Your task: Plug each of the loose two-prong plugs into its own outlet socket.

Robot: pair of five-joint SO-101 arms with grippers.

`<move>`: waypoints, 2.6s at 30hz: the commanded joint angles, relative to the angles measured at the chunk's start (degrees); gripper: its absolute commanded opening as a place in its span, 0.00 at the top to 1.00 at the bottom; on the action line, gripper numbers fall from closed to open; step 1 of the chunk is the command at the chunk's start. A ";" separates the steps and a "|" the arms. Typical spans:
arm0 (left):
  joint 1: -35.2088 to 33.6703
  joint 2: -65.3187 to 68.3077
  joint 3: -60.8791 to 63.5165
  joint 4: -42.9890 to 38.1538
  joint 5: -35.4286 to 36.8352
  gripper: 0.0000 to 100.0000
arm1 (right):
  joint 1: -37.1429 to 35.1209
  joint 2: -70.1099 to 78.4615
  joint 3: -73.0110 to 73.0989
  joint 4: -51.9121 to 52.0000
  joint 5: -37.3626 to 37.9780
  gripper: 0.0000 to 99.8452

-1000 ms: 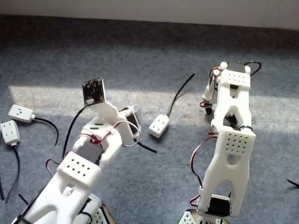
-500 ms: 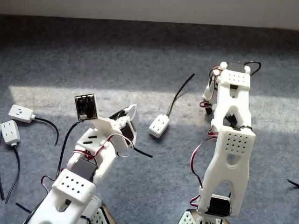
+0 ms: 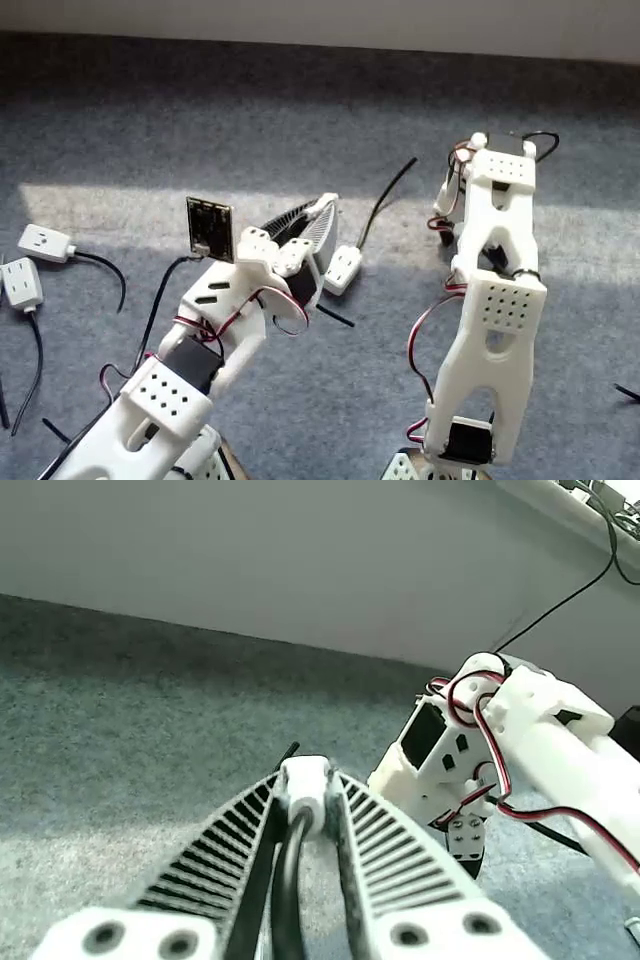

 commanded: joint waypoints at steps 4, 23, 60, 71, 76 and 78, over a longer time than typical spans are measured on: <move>-3.74 5.49 -2.95 2.02 -4.13 0.99 | -0.13 0.48 -1.10 -2.24 0.62 0.65; -24.84 21.05 -18.95 34.73 6.95 0.99 | -7.96 -8.92 -8.48 9.98 9.14 0.65; -28.70 20.97 -11.21 17.85 -16.79 0.99 | -35.82 -30.11 13.41 9.80 2.55 0.64; -28.18 21.05 -11.21 17.85 -14.95 0.99 | -35.38 -30.02 21.58 7.60 1.85 0.64; -28.18 21.05 -11.21 17.85 -14.95 0.99 | -35.12 -29.67 21.23 1.89 -1.76 0.64; -28.18 21.05 -11.21 17.85 -14.95 0.99 | -35.30 -29.58 21.32 0.57 -4.57 0.64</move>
